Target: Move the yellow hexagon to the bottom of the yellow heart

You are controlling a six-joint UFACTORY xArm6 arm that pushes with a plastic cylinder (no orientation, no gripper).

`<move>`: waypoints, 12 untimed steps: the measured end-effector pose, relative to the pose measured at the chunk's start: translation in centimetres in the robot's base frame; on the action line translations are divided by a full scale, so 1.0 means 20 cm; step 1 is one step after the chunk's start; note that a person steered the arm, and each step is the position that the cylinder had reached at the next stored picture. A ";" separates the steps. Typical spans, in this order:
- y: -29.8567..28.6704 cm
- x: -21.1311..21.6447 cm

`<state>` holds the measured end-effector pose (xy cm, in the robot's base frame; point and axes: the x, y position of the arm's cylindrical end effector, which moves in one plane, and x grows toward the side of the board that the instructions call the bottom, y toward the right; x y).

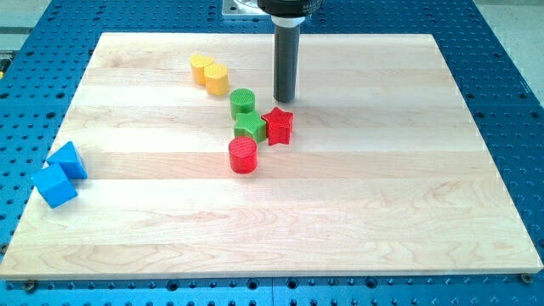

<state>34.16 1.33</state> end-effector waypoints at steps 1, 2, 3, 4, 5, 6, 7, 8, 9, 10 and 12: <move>-0.33 -0.03; -0.56 -0.03; -0.56 -0.03; -0.55 -0.05; -0.55 -0.05; -0.55 -0.06; -0.55 -0.06; -0.55 -0.06; -0.56 -0.14; -0.55 -0.16; -0.53 -0.16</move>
<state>31.03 -9.34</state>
